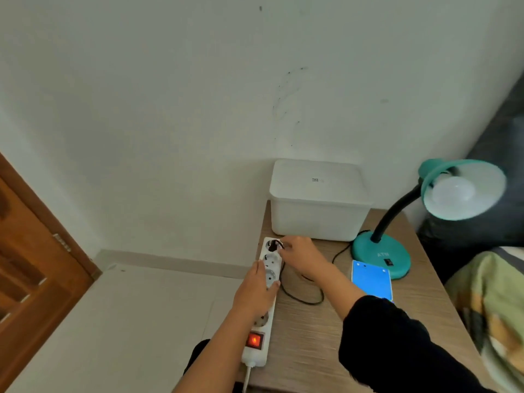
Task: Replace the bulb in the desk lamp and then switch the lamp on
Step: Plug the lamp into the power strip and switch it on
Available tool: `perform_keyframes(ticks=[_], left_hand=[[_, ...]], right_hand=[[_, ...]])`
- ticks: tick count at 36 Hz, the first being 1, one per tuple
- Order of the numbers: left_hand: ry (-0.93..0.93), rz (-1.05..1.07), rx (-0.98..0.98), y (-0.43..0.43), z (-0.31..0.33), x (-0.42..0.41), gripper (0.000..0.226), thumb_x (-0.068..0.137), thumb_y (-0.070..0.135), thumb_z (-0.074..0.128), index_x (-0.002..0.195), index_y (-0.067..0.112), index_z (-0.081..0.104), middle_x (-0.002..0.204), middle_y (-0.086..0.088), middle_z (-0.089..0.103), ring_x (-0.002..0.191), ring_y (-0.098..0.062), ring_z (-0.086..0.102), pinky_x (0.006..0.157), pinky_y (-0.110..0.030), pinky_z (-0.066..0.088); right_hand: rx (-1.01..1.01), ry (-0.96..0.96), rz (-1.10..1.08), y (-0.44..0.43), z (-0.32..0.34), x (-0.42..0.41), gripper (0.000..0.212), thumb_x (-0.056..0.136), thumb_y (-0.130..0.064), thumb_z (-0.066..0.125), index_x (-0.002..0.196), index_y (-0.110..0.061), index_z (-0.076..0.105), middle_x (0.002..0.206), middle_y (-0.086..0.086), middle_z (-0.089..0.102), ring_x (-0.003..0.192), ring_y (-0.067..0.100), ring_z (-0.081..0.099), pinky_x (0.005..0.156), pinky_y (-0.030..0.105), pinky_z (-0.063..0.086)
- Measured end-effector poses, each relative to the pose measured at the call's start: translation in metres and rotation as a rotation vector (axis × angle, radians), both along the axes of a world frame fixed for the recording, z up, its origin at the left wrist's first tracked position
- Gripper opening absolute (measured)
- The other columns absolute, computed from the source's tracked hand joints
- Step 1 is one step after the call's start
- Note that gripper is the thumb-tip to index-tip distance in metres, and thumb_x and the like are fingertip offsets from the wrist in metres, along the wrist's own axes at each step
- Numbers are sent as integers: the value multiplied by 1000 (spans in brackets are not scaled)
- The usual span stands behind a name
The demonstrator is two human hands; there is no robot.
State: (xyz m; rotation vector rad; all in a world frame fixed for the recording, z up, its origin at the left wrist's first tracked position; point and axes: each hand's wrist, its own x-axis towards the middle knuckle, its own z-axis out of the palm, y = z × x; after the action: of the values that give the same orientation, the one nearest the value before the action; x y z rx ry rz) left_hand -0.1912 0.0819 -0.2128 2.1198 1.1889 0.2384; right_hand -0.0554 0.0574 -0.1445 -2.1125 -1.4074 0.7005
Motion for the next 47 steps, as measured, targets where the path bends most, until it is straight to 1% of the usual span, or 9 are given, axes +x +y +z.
perform_keyframes(ticks=[3, 6, 14, 17, 23, 30, 34, 40, 47], left_hand=[[46, -9, 22, -1, 16, 0, 52, 94, 37, 46, 137, 10, 35, 142, -7, 39, 129, -21, 40, 105, -33, 37], [36, -16, 65, -9, 29, 9, 52, 94, 37, 46, 135, 6, 37, 139, -9, 41, 127, -23, 41, 103, -32, 36], [47, -128, 106, -52, 73, 68, 63, 96, 40, 42, 144, 3, 25, 153, -13, 23, 142, -24, 22, 116, -35, 23], [40, -192, 121, -72, 90, 100, 59, 96, 38, 42, 140, 1, 29, 150, -13, 29, 139, -24, 27, 111, -32, 24], [-9, -344, 97, -109, 105, 170, 49, 95, 37, 45, 133, 8, 41, 137, -11, 42, 123, -24, 44, 104, -34, 38], [48, -437, 96, -149, 91, 242, 59, 96, 38, 42, 140, 1, 29, 146, -14, 32, 134, -27, 32, 109, -37, 29], [45, -417, 34, -164, 63, 264, 57, 94, 40, 44, 135, 2, 36, 143, -16, 35, 132, -29, 35, 110, -42, 32], [-37, -284, -2, -174, 15, 270, 72, 96, 34, 44, 148, 3, 6, 158, -12, 2, 147, -22, 2, 118, -31, 5], [-88, -110, 141, -148, -17, 264, 77, 94, 39, 45, 149, 4, 2, 159, -8, -6, 147, -19, -6, 118, -31, 0]], right_hand=[[-17, -38, -16, -26, 18, 8, 40, 91, -23, 52, 128, -8, 54, 131, 14, 57, 120, 27, 52, 93, 28, 41], [-7, -105, -45, -54, 33, 23, 44, 91, -23, 52, 132, -7, 50, 137, 14, 52, 128, 25, 47, 104, 28, 35], [-43, -194, -212, -132, 57, 77, 45, 93, -28, 51, 131, -6, 49, 136, 17, 52, 128, 29, 44, 104, 37, 37], [-53, -175, -250, -160, 60, 102, 51, 93, -27, 50, 139, -9, 40, 146, 13, 42, 135, 27, 37, 109, 34, 31], [-49, -189, -329, -208, 61, 150, 44, 91, -23, 53, 131, -6, 49, 133, 16, 55, 123, 29, 51, 102, 37, 41], [-134, -203, -419, -245, 42, 203, 51, 94, -29, 49, 139, -7, 38, 143, 13, 45, 132, 29, 41, 106, 37, 36], [-166, -172, -446, -258, 20, 228, 58, 94, -29, 48, 145, -8, 28, 147, 13, 40, 135, 26, 38, 107, 33, 34], [-196, -112, -433, -256, -13, 244, 58, 95, -28, 47, 145, -7, 28, 149, 13, 38, 138, 25, 35, 109, 31, 31], [-119, -77, -380, -224, -42, 244, 47, 93, -26, 50, 138, -12, 42, 137, 9, 52, 121, 24, 52, 99, 28, 39]])
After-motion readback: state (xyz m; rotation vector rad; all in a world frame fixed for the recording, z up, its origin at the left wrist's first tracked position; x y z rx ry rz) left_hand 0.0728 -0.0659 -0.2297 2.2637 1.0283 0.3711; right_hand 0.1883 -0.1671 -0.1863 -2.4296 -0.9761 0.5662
